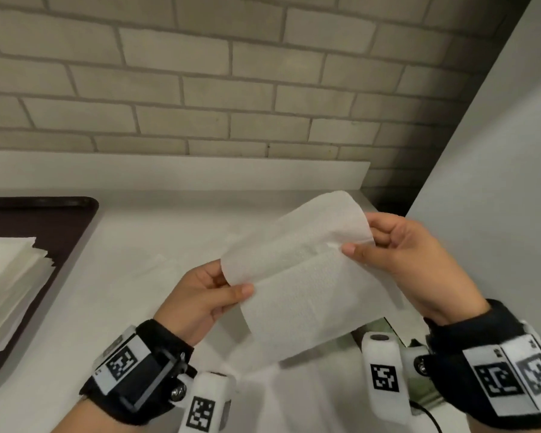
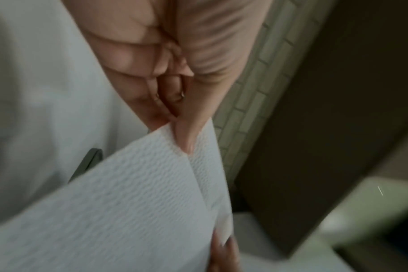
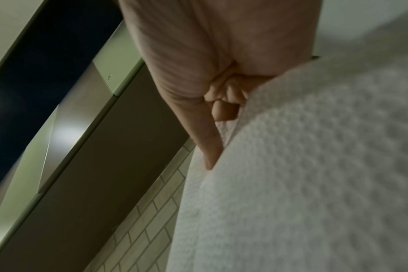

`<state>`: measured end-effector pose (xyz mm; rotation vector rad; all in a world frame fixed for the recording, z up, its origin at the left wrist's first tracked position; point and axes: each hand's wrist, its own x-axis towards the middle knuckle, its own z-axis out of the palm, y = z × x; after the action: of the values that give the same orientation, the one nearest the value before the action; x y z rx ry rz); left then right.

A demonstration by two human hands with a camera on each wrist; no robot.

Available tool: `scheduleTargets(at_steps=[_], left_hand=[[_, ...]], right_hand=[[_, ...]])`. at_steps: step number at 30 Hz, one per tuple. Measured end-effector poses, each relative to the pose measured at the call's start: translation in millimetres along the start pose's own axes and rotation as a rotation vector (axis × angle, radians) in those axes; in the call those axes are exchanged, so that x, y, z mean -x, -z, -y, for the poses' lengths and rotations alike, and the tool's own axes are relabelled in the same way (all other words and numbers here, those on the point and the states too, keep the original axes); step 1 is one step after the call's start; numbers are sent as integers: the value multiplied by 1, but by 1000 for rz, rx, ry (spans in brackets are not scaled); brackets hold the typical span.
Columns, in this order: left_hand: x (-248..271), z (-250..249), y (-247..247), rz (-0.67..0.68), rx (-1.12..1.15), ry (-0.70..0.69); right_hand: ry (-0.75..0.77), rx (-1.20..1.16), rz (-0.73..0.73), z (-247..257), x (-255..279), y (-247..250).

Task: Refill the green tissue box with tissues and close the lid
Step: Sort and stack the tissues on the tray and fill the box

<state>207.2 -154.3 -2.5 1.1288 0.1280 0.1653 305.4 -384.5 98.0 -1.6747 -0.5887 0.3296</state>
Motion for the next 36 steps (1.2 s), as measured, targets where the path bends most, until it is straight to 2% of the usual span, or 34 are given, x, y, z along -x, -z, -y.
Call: scheduleTargets(at_steps=[4,6,11,14,17,20,22,23,25,27,29,32,36], left_hand=[[-2,-8,-20,-63,-294,-157],[-4,-12,-30,-20,-377,-171],[-16,-11,-48,67,-375,-43],[-23,-12,-63,139,-321,51],[-29,-13,-76,189,-265,84],[-33,-17,-94,183,-225,109],[-35,-18,-106,211,-229,102],[-39,-17,-110,220,-286,75],[-47,-11,-119,211,-577,-61],[-57,-6,-131,214,-852,-203],[-70,-1,-142,258,-1025,-299],[-90,4,-157,329,-1186,-321],[-114,16,-175,390,-1337,-306]], right_hand=[[104,137,-38,4,5,16],[124,194,-43,7,9,24],[45,238,-40,8,23,48],[1,276,11,6,31,63],[-23,348,-8,3,40,77],[-82,315,-30,1,49,90],[-130,175,-70,1,56,95],[-162,98,-64,2,60,98],[-178,36,-63,-4,67,105],[-173,60,-160,-13,74,104],[-183,168,-259,-26,80,101],[-213,236,-323,-43,87,99],[-213,577,-342,-58,96,98]])
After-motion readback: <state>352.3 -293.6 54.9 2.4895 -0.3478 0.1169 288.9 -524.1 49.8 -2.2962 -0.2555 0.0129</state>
